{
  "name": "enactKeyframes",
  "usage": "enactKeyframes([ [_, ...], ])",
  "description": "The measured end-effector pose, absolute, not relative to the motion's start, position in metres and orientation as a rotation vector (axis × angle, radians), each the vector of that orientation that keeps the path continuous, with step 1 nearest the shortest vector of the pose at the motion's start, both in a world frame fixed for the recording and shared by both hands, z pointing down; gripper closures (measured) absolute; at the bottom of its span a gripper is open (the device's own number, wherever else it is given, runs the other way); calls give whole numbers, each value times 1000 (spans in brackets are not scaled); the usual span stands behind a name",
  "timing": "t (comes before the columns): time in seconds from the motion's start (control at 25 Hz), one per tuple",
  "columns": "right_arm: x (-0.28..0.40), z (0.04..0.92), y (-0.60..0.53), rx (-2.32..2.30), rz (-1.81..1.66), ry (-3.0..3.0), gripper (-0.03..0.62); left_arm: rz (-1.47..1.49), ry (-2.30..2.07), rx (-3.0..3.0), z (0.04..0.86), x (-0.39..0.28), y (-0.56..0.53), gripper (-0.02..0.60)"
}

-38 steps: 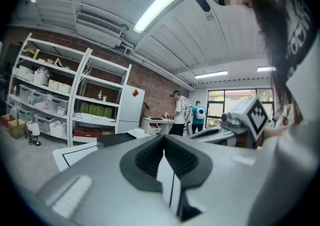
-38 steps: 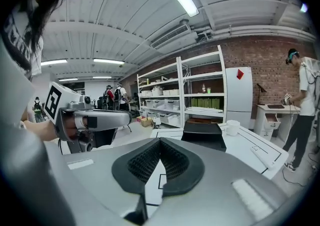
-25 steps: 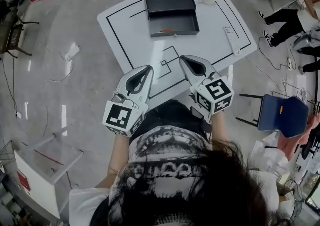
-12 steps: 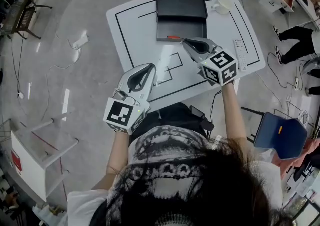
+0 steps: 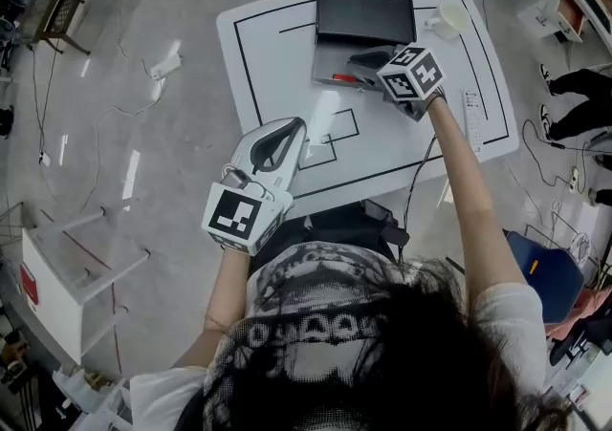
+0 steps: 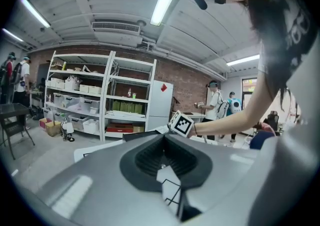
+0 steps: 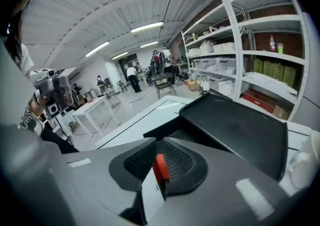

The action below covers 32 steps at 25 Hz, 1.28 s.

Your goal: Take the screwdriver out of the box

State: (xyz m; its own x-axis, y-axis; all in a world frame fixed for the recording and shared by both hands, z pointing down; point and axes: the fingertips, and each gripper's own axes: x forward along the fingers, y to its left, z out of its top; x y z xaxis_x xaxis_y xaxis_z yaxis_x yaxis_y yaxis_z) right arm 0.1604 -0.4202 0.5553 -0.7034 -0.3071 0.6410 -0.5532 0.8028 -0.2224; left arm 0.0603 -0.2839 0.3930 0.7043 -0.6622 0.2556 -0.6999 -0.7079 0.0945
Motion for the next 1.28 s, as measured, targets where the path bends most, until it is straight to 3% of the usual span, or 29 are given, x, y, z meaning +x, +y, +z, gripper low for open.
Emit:
enactKeyframes([
  [0.32,148,616,-425,268,538,-2233,510,327,-1129,2686,403,52,-305,581],
  [0.64,144,637,-422,24,559,-2135,517,338,-1164,2636,413,42,-325,581],
  [1.04,154,638,-455,191,410,-2095,524,325,-1179,2597,420,31,-339,581],
  [1.24,145,637,-434,80,497,-2100,436,315,-1186,2588,421,26,-343,581],
  [1.28,143,637,-430,61,505,-2096,447,313,-1187,2585,421,25,-344,581],
])
